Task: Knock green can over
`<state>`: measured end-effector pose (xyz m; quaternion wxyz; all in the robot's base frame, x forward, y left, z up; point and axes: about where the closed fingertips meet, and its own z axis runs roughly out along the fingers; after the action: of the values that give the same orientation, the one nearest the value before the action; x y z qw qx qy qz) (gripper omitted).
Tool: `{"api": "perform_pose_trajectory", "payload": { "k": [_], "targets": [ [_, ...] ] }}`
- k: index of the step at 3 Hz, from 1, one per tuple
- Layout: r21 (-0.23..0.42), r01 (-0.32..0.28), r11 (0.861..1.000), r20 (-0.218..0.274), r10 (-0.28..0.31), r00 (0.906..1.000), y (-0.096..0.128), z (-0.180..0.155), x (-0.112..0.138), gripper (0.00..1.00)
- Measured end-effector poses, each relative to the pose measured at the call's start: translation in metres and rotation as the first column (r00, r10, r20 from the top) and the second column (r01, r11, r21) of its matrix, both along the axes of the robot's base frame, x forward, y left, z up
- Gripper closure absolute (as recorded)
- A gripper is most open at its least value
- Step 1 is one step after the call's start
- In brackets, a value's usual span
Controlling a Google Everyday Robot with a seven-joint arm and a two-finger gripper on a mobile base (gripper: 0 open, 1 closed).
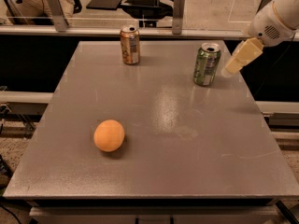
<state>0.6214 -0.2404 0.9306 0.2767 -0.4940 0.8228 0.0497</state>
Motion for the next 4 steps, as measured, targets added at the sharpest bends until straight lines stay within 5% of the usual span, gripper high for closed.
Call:
{"api": "perform_pose_trajectory", "payload": {
  "k": [4],
  "targets": [
    [0.119,-0.026,0.993,-0.005,0.026,0.9996,0.029,-0.033,0.039,0.0]
  ]
}}
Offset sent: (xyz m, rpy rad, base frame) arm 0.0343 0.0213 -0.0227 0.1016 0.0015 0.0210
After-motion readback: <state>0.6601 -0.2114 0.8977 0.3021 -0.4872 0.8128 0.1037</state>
